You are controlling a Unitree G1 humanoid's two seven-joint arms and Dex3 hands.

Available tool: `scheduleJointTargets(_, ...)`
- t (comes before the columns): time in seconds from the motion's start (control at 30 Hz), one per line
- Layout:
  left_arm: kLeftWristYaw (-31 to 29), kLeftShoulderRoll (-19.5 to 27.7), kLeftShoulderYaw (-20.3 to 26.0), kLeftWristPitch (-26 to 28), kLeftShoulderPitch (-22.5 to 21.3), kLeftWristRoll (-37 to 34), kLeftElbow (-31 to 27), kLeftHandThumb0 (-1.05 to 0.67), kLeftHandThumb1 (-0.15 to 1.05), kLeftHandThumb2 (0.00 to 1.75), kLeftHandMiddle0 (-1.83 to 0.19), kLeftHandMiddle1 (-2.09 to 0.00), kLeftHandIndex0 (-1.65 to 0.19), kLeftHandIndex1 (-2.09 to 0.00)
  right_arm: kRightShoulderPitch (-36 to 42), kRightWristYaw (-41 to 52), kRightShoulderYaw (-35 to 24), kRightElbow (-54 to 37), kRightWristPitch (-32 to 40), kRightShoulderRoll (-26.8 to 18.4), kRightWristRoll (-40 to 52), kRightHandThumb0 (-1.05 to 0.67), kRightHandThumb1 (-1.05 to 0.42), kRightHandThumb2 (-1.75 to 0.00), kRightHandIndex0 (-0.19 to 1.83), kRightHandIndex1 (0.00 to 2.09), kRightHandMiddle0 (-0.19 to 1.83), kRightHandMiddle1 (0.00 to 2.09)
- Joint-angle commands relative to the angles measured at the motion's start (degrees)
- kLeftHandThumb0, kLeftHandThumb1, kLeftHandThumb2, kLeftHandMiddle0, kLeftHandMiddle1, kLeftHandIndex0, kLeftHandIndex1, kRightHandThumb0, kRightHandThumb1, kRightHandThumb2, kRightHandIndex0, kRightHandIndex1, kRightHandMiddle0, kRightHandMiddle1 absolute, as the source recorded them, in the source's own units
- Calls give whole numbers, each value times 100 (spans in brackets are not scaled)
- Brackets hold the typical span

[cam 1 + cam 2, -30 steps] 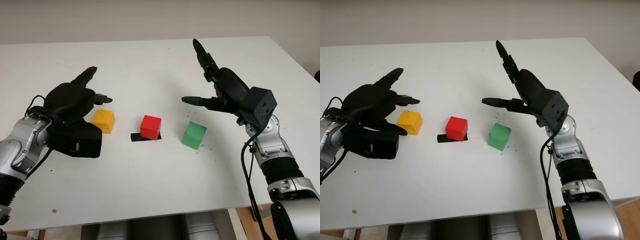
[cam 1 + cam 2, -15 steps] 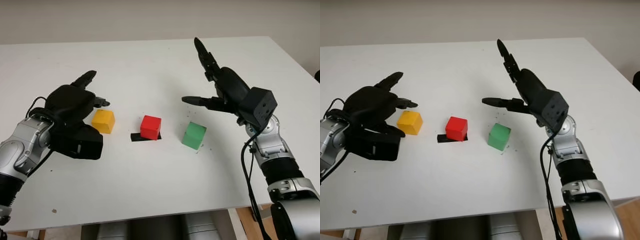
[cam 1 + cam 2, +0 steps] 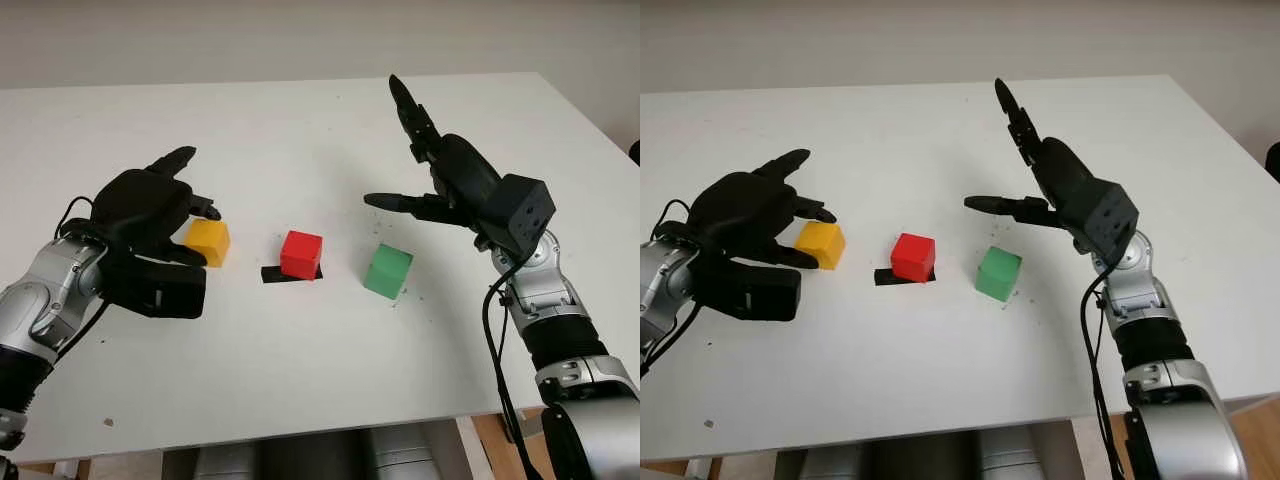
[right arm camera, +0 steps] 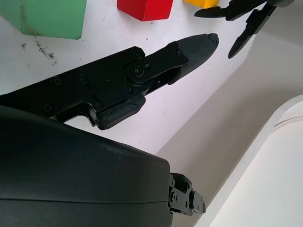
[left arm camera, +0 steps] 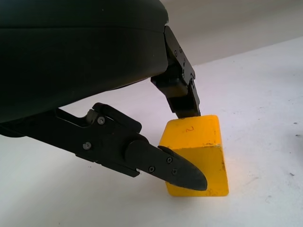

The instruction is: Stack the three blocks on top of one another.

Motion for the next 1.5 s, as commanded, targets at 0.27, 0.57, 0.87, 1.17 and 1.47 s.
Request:
scheduleJointTargets(0.27, 117, 5, -80, 48, -59, 198, 68, -51, 103, 5, -4, -6, -38, -117, -36, 54, -117, 17, 103, -35, 42, -70, -94, -5, -19, 0, -19, 3)
scheduleJointTargets(0.57, 179, 49, -157, -5, -61, 404, 90, -50, 100, 5, -8, -7, -40, -120, 92, 18, -226, -104, 316, 173, 296, -69, -94, -5, -19, 0, -19, 2)
scheduleJointTargets(0.87, 1, -89, 248, -267, 56, -565, -109, -42, 100, 5, -12, -6, -38, -131, 222, 77, -370, -171, 459, 371, 612, -65, -98, -6, -19, 0, -19, 0)
scheduleJointTargets(1.17, -1034, -29, 567, -197, -260, -1657, -510, -40, 105, 12, -9, -5, -27, -154, 325, 17, -349, -273, 438, 408, 563, -64, -98, -6, -19, 0, -19, 2)
scheduleJointTargets(1.47, -1874, -211, 644, -378, -831, -2657, -96, -39, 105, 7, -11, -6, -28, -156, 392, 3, -339, -377, 528, 450, 554, -64, -99, -6, -19, 0, -19, 2)
